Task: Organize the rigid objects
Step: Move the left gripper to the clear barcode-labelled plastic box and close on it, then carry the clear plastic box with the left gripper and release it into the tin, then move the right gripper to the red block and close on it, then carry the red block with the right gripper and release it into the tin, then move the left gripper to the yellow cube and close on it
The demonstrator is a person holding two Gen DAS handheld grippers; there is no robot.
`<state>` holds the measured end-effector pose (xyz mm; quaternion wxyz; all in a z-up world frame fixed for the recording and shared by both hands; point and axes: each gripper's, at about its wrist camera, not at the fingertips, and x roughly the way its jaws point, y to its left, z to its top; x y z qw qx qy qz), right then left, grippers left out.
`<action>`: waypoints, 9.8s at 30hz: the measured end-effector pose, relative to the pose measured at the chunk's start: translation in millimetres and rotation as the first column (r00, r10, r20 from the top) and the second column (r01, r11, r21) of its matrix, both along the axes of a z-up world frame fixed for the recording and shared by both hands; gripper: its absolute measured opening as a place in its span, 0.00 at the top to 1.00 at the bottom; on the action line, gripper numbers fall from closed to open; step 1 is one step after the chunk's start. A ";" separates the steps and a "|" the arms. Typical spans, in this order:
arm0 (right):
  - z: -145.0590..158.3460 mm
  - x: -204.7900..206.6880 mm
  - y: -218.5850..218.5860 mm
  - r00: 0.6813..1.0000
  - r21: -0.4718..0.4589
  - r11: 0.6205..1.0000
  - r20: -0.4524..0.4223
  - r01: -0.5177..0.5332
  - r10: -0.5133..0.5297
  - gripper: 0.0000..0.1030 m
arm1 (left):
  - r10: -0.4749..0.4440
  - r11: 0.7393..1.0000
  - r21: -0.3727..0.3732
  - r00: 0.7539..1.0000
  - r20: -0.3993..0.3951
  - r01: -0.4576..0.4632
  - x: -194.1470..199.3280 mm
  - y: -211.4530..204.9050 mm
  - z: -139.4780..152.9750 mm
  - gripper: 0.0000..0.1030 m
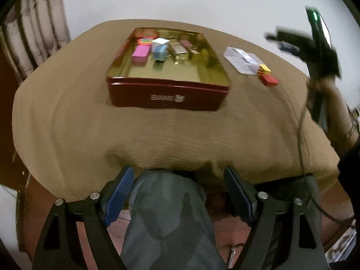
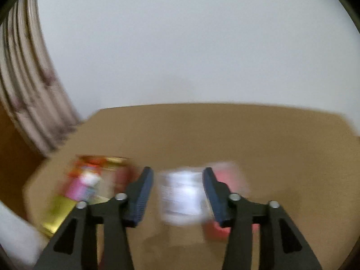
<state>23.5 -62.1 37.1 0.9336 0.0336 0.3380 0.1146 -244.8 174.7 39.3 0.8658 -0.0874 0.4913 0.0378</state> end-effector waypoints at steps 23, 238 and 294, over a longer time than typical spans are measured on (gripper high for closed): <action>-83.6 -37.5 -170.9 0.978 0.068 0.978 -0.086 0.195 -0.189 0.42 | -0.082 0.994 -0.079 0.997 -0.008 0.081 205.1 -115.4 53.6 0.17; -70.3 -18.7 -134.1 0.992 -0.147 0.983 -0.058 0.107 -0.116 0.40 | -0.060 0.989 0.133 0.997 -0.039 0.064 43.4 -78.2 -20.5 0.22; -47.4 -62.1 -212.0 0.989 0.196 0.972 0.049 0.128 -0.140 0.33 | 0.093 0.995 0.055 0.975 -0.200 -0.084 355.2 -165.1 -58.0 0.20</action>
